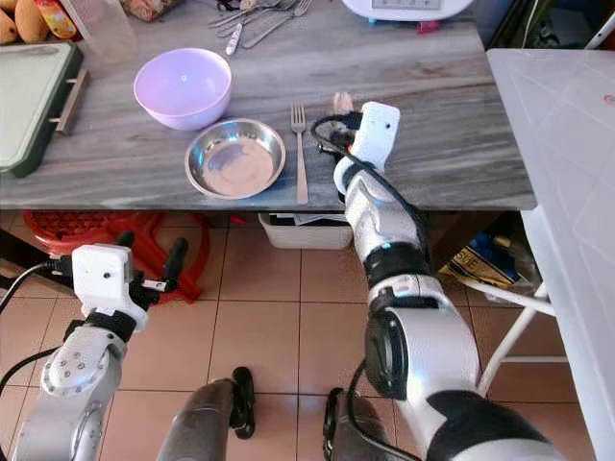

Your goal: Setting the table

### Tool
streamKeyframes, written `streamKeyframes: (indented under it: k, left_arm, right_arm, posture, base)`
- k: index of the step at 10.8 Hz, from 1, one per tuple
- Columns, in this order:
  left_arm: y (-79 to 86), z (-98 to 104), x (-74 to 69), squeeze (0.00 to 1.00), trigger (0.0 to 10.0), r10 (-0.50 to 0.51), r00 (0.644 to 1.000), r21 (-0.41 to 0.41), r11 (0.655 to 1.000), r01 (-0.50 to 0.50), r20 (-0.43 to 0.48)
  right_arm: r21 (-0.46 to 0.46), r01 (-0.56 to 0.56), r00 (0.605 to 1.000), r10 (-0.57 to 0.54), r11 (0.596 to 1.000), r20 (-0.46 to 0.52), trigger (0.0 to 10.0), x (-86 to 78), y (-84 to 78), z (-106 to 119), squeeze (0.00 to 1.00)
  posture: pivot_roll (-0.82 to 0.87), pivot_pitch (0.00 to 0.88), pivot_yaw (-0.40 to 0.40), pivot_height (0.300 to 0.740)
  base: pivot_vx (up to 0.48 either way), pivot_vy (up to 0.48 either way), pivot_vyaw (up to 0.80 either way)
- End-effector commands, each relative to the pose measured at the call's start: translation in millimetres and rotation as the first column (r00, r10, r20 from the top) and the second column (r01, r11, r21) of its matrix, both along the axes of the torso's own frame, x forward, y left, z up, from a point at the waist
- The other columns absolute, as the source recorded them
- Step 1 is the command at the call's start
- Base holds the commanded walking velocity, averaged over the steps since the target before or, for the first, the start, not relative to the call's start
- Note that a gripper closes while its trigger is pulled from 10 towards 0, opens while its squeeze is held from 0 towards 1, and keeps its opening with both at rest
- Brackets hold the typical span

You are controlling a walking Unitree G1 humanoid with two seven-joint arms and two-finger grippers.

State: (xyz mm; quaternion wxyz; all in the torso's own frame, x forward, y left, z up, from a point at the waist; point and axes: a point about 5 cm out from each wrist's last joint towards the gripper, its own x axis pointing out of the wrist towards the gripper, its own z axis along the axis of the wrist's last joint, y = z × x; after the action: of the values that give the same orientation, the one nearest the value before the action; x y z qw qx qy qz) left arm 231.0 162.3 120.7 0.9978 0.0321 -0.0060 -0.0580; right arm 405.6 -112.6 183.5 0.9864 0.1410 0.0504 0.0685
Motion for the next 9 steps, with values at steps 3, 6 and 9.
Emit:
streamKeyframes:
  k: [3, 6, 9]
  left_arm:
    - [-0.8, -4.2, -0.5, 0.0, 10.0, -0.011, 1.0, 0.002, 1.0, 0.011, -0.024]
    - [-2.8, -3.7, 0.7, 0.0, 10.0, -0.014, 1.0, 0.001, 1.0, 0.014, -0.023]
    - [-4.0, -4.0, 0.5, 0.0, 10.0, -0.012, 1.0, -0.002, 1.0, 0.012, -0.023]
  right_arm:
    - [0.025, -0.034, 0.999, 0.034, 0.999, -0.015, 10.0, 1.7, 10.3, 1.6, 0.0]
    - [-0.002, -0.06, 0.998, 0.06, 0.998, -0.036, 10.0, 1.0, 12.7, -4.0, 0.0]
    - [-0.027, -0.07, 0.994, 0.068, 0.997, -0.082, 10.0, -1.3, 11.7, -15.2, 0.0]
  posture:
    - [0.08, 0.276, 0.032, 0.74]
    - [0.08, 0.276, 0.029, 0.74]
    - [0.08, 0.277, 0.026, 0.74]
  base:
    - [0.0, 0.0, 0.0]
    - [0.0, 0.0, 0.0]
    - [0.0, 0.0, 0.0]
